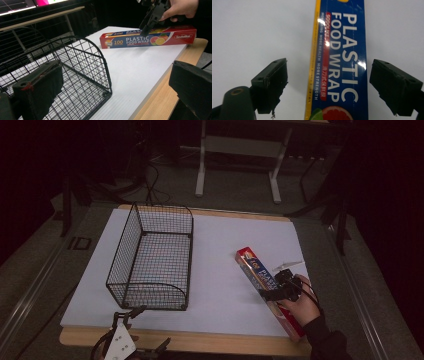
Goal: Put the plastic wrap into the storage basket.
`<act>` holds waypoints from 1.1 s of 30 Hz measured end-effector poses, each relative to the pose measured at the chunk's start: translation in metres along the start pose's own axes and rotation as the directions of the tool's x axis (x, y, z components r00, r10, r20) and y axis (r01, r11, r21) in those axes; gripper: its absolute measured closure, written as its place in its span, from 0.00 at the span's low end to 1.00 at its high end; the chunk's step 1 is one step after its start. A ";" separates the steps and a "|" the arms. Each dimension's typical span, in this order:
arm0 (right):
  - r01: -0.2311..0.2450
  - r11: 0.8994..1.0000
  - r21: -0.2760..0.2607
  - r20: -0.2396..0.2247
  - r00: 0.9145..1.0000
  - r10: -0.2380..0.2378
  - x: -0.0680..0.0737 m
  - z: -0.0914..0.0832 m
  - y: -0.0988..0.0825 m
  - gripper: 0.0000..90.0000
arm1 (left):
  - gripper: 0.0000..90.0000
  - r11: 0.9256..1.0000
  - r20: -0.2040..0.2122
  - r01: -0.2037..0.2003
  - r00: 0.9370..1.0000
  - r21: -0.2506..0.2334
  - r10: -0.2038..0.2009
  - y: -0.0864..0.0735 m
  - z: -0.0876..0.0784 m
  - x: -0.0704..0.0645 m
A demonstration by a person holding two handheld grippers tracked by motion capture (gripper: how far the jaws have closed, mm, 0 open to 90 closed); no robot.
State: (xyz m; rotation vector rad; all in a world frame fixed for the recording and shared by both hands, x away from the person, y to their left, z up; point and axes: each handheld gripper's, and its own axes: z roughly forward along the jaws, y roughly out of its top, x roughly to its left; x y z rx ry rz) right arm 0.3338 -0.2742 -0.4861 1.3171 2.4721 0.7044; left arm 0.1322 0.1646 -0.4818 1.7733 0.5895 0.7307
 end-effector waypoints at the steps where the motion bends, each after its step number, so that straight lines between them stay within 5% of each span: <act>1: -0.001 0.999 0.034 0.016 1.000 0.001 0.001 0.001 0.003 0.18 | 0.00 1.000 0.000 0.001 1.000 0.000 -0.001 0.000 0.000 0.000; 11: -0.008 0.987 0.160 -0.002 1.000 0.008 0.002 0.012 0.011 0.21 | 0.00 1.000 0.004 -0.008 1.000 -0.004 0.008 0.001 0.000 -0.001; 16: 0.012 0.969 0.247 0.030 0.999 -0.020 0.004 0.018 0.016 0.26 | 0.00 1.000 0.006 -0.003 1.000 -0.008 0.003 0.001 0.000 -0.001; 33: -0.046 0.930 0.365 0.077 0.997 0.019 0.001 0.032 0.025 0.42 | 0.00 1.000 0.006 -0.010 1.000 -0.003 0.010 0.001 0.000 -0.003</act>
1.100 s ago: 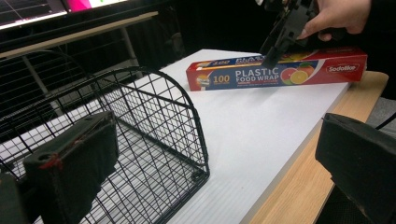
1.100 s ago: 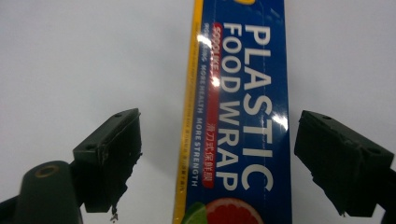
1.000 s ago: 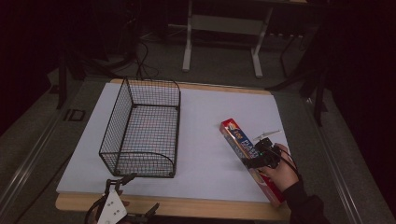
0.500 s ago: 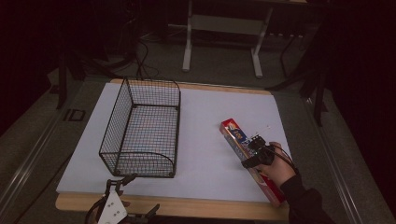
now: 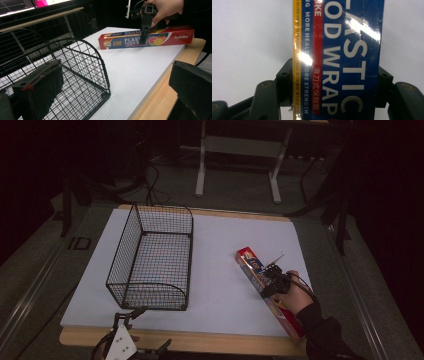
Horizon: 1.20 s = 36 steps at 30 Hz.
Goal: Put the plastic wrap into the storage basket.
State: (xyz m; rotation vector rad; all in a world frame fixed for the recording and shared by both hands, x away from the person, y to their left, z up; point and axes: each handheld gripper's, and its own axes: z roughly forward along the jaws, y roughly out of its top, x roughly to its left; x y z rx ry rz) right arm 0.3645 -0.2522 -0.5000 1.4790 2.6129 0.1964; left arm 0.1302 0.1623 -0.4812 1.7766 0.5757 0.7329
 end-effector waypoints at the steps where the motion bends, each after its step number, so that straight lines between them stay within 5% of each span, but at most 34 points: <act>1: 0.003 1.000 0.009 0.002 1.000 -0.003 0.000 0.000 0.001 0.42 | 0.00 1.000 -0.001 -0.001 1.000 0.001 0.001 0.000 0.000 0.000; 10: -0.036 0.998 -0.045 -0.008 0.999 0.036 -0.006 -0.005 -0.003 0.44 | 0.00 1.000 -0.003 -0.003 1.000 0.005 0.003 0.000 0.001 0.000; 21: -0.065 0.991 -0.114 -0.001 0.998 0.066 -0.018 -0.036 0.000 0.44 | 0.00 1.000 -0.006 -0.007 1.000 0.011 0.007 0.000 0.001 -0.001; 36: -0.046 0.975 -0.217 0.007 0.999 0.049 -0.001 -0.077 0.025 0.44 | 0.00 1.000 -0.008 -0.001 1.000 0.005 0.002 0.000 0.001 0.000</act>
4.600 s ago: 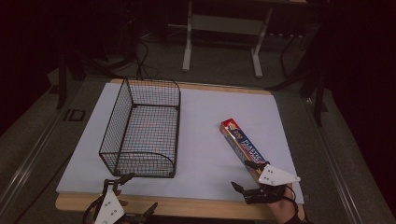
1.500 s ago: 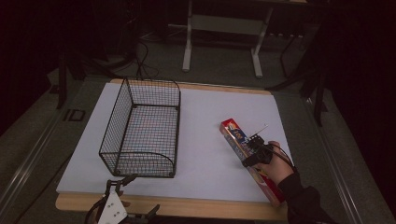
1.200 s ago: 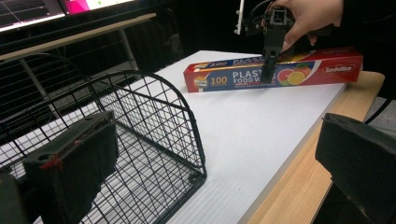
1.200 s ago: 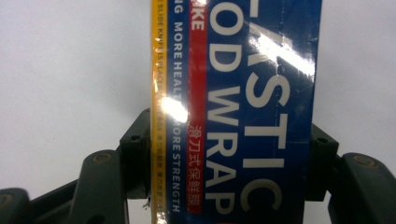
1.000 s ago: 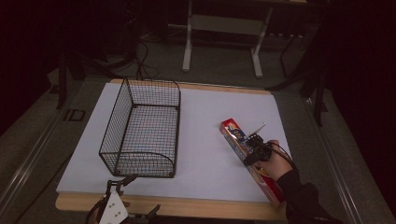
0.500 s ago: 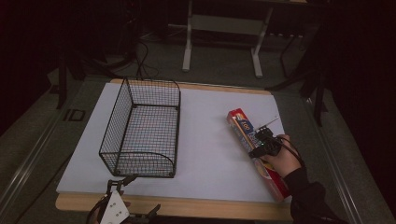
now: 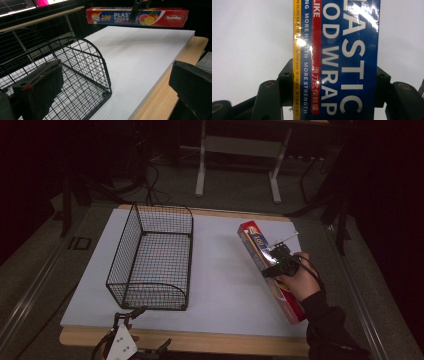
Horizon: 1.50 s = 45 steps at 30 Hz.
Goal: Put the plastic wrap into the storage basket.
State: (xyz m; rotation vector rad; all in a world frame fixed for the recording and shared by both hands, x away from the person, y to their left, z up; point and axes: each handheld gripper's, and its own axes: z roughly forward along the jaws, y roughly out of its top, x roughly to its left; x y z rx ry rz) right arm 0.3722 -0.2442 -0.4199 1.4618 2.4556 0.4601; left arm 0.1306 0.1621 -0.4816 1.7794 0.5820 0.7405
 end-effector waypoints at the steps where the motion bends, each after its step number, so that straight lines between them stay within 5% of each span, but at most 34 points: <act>1: 0.005 1.000 -0.005 0.003 1.000 -0.005 0.002 -0.002 0.003 0.44 | 0.00 1.000 0.000 0.000 1.000 0.000 0.000 0.000 0.000 0.000; 11: 0.024 0.998 -0.054 -0.022 0.999 -0.026 0.017 -0.018 0.037 0.44 | 0.00 1.000 0.000 0.000 1.000 0.000 0.000 0.000 0.000 0.000; 28: 0.088 0.990 -0.110 0.002 0.996 -0.088 0.052 -0.040 0.085 0.44 | 0.00 1.000 0.008 -0.002 1.000 -0.002 0.002 0.000 -0.001 0.000; 45: 0.139 0.971 -0.194 -0.013 0.989 -0.144 0.103 -0.052 0.126 0.44 | 0.00 1.000 0.008 -0.002 1.000 -0.004 0.002 0.000 -0.002 0.001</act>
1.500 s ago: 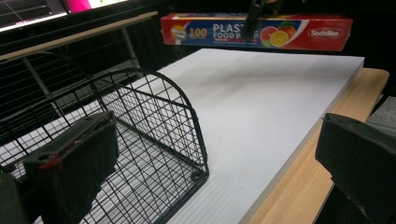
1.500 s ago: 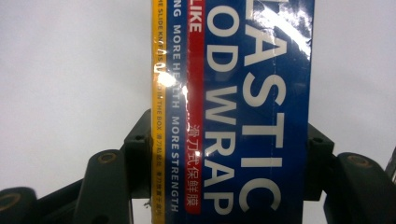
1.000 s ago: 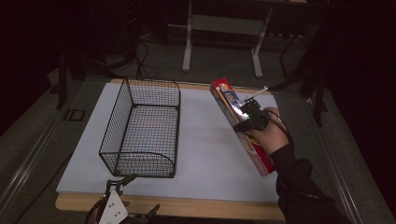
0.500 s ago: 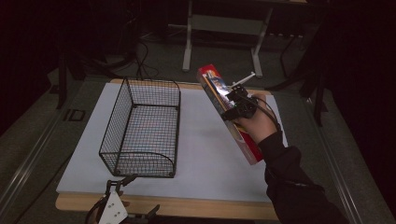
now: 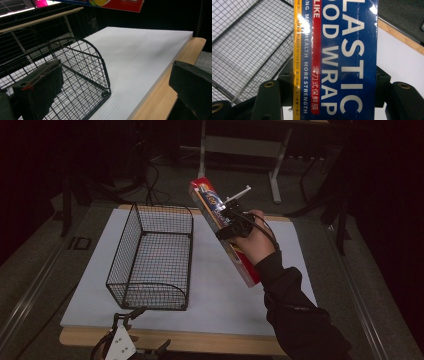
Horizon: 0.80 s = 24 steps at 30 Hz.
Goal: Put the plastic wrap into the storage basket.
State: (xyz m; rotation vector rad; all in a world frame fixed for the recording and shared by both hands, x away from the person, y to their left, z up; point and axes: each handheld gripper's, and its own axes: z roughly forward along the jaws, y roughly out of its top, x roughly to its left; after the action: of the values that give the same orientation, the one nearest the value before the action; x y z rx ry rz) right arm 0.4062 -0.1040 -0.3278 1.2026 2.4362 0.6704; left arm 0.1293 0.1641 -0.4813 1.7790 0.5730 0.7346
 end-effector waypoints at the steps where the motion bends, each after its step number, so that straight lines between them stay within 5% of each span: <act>1: -0.001 1.000 0.001 0.000 1.000 0.001 0.002 0.001 0.002 0.44 | 0.00 1.000 0.001 0.001 1.000 0.000 -0.001 0.000 0.000 0.000; 24: 0.025 0.997 -0.073 -0.064 0.997 -0.029 0.063 0.014 0.043 0.44 | 0.00 1.000 0.007 -0.002 1.000 -0.013 0.002 0.000 -0.003 0.000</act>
State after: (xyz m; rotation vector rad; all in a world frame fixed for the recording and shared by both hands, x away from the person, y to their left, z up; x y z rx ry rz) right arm 0.4048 -0.0268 -0.3218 1.1348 2.4544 0.7944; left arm 0.1268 0.1657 -0.4805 1.7696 0.5605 0.7320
